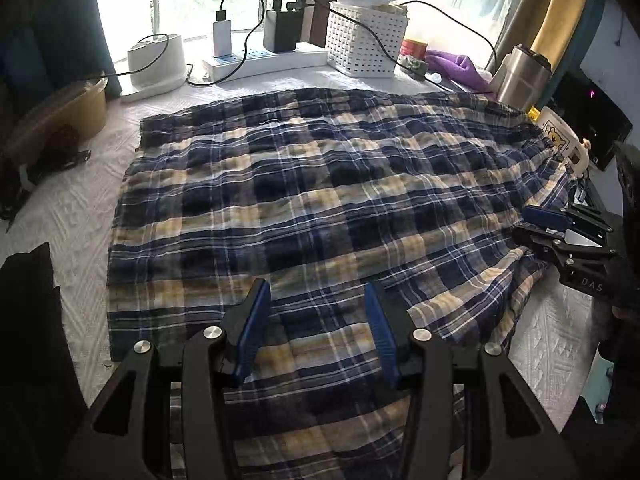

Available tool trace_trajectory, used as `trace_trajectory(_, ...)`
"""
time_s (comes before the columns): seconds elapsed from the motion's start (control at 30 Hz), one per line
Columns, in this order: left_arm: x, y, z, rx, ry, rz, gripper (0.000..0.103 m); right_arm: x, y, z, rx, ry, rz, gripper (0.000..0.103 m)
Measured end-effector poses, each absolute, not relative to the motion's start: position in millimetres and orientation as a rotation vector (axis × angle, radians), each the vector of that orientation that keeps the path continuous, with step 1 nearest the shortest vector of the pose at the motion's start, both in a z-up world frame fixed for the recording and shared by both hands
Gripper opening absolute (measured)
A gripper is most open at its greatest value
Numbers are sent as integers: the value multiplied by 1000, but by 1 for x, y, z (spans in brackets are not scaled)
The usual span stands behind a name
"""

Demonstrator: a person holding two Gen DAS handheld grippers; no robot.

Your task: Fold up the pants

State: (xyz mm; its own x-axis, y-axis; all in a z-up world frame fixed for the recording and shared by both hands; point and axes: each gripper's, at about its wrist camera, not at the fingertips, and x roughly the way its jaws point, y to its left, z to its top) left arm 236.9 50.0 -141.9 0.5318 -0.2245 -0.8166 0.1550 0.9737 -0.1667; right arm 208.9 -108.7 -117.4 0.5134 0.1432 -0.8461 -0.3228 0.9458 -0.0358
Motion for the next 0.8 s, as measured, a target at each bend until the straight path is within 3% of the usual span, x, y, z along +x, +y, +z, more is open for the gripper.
trace_trajectory(0.1, 235, 57, -144, -74, 973, -192, 49, 203, -123, -117, -213, 992, 219, 61)
trace_trajectory(0.5, 223, 89, -144, -140, 958, -137, 49, 173, -199, -107, -186, 1013, -46, 62)
trace_trajectory(0.8, 192, 130, -139, -195, 944, -34, 49, 155, -216, -94, 9, 1008, -43, 64)
